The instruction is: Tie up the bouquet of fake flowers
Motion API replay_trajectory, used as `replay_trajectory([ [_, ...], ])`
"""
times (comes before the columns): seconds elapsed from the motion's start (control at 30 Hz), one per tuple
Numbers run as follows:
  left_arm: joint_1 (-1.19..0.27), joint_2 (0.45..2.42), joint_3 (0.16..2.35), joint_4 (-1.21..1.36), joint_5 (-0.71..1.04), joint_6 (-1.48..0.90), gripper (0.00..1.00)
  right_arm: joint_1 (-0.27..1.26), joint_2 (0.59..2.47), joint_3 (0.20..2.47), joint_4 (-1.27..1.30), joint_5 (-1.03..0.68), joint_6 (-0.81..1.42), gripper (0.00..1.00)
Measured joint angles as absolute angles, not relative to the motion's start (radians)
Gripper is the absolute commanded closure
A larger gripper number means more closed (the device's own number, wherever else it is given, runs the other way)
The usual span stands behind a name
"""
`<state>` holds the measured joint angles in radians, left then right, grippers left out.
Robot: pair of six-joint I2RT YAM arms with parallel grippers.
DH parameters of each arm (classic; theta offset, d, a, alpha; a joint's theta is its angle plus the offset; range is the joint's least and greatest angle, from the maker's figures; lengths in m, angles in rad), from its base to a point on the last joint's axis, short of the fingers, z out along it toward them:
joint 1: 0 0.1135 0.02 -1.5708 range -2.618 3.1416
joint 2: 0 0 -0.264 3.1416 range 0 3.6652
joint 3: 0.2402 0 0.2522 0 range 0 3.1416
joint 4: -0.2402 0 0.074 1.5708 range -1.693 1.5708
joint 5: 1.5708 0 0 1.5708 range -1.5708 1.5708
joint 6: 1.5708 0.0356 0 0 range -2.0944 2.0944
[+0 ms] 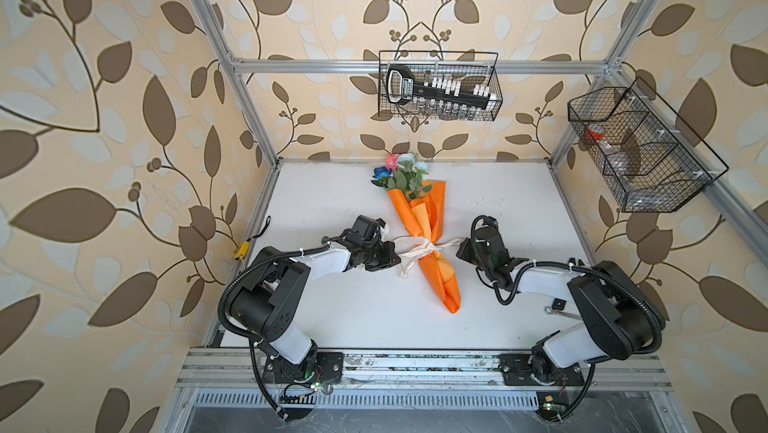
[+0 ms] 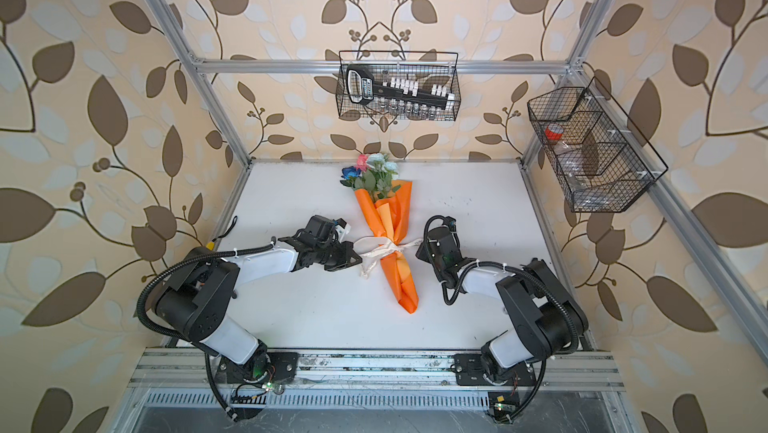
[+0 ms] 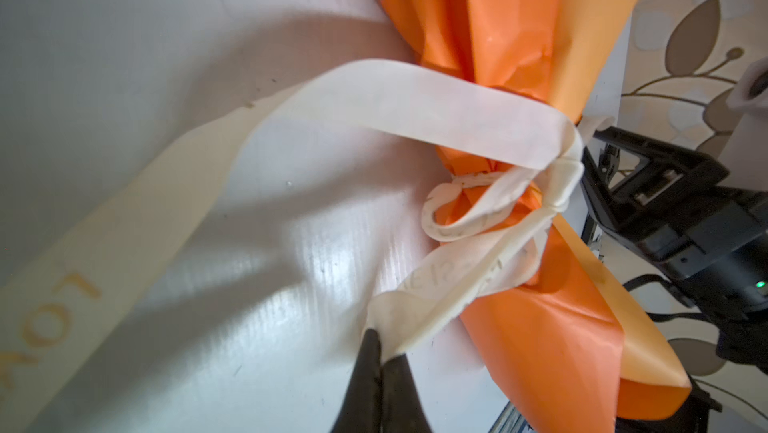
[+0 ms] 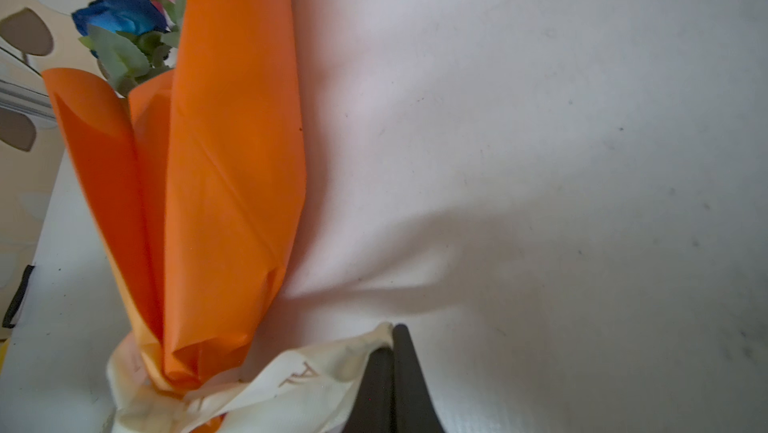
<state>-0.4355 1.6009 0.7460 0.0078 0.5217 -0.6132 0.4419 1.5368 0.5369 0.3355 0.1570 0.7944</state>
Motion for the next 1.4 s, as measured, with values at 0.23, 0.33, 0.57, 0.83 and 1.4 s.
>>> replay_trajectory([
  [0.23, -0.377, 1.604, 0.691, 0.014, 0.521, -0.676, 1.00, 0.421, 1.601, 0.539, 0.337, 0.138, 0.796, 1.00],
  [0.33, -0.364, 1.604, 0.690, 0.014, 0.517, -0.693, 1.00, 0.412, 1.620, 0.550, 0.353, 0.130, 0.797, 1.00],
  [0.57, -0.325, 1.606, 0.665, 0.025, 0.515, -0.731, 1.00, 0.391, 1.634, 0.556, 0.368, 0.106, 0.800, 1.00],
  [0.83, -0.293, 1.601, 0.642, 0.029, 0.507, -0.749, 1.00, 0.377, 1.637, 0.558, 0.373, 0.093, 0.800, 1.00],
  [1.4, -0.485, 1.401, 0.789, -0.131, 0.333, -0.572, 0.42, 0.459, 1.571, 0.614, 0.292, 0.029, 0.710, 1.00],
])
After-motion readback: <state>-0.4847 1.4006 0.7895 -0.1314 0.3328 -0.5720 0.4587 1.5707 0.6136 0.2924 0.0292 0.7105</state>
